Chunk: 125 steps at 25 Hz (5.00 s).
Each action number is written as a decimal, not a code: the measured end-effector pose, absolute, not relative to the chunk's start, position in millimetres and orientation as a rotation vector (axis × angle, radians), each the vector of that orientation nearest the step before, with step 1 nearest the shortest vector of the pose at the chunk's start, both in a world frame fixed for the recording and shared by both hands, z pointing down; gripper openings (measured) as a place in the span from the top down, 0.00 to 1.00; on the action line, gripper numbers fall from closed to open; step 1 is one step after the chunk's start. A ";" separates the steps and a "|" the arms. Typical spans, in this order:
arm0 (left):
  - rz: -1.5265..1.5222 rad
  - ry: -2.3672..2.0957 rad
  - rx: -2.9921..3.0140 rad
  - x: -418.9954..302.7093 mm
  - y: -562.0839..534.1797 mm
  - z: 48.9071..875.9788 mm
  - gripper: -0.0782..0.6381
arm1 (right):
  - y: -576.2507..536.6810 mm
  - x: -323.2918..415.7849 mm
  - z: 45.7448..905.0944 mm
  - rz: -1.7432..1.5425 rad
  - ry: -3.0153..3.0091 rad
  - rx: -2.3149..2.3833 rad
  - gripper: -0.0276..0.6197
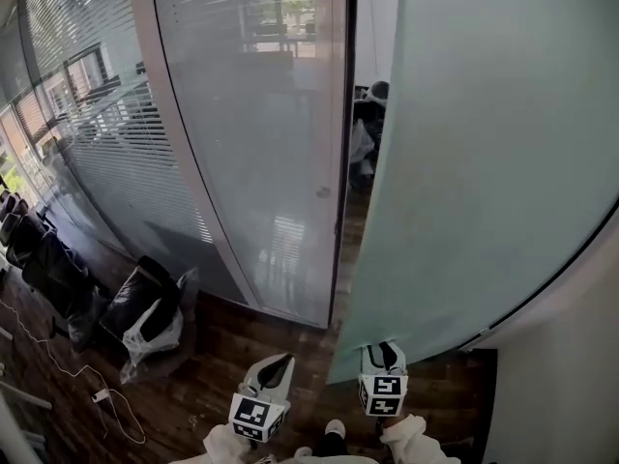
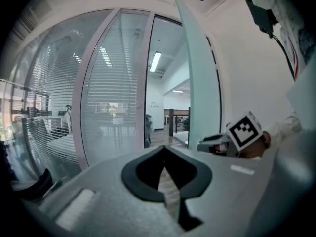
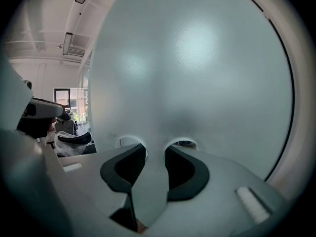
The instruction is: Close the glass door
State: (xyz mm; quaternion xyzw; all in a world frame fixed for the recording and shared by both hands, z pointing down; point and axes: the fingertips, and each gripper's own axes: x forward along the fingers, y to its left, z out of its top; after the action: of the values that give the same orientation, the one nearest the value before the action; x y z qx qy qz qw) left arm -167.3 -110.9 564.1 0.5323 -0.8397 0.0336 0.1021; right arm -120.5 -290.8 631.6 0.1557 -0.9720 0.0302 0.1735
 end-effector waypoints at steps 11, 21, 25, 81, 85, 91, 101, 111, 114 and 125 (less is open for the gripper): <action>0.142 -2.537 1.460 -181.5 -136.7 566.1 0.89 | -310.6 -174.6 625.7 0.092 -2.780 0.453 0.76; 0.157 -2.602 1.381 -186.5 -143.6 561.0 0.89 | -328.6 -211.2 628.9 0.099 -2.793 0.419 0.77; 0.154 -2.612 1.368 -200.1 -143.9 563.2 0.89 | -335.5 -226.9 627.8 0.091 -2.799 0.431 0.77; 0.066 -2.276 1.853 -412.4 -244.9 582.1 0.89 | -444.8 -323.5 634.3 0.179 -2.696 0.836 0.76; 0.067 -2.285 1.848 -422.8 -247.4 584.3 0.89 | -449.9 -332.3 637.9 0.181 -2.690 0.845 0.76; 0.063 -2.301 1.849 -434.1 -256.4 581.2 0.89 | -460.3 -342.4 641.1 0.186 -2.684 0.854 0.76; 0.071 -2.317 1.852 -444.5 -262.8 578.4 0.89 | -474.5 -356.7 642.5 0.180 -2.681 0.868 0.76; 0.075 -2.337 1.832 -449.6 -261.3 574.0 0.89 | -485.6 -365.7 642.8 0.174 -2.685 0.875 0.76; 0.080 -2.350 1.826 -454.1 -263.3 574.3 0.89 | -490.0 -369.9 641.5 0.172 -2.686 0.873 0.76; 0.069 -2.337 1.802 -456.5 -271.9 578.7 0.89 | -494.3 -377.2 641.2 0.154 -2.695 0.863 0.76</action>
State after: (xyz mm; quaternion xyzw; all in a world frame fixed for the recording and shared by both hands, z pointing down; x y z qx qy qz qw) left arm -456.5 -271.9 578.7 0.6076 -0.7882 0.0231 0.0946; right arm -377.2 -494.3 641.2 0.3010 -0.9397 0.0536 0.1530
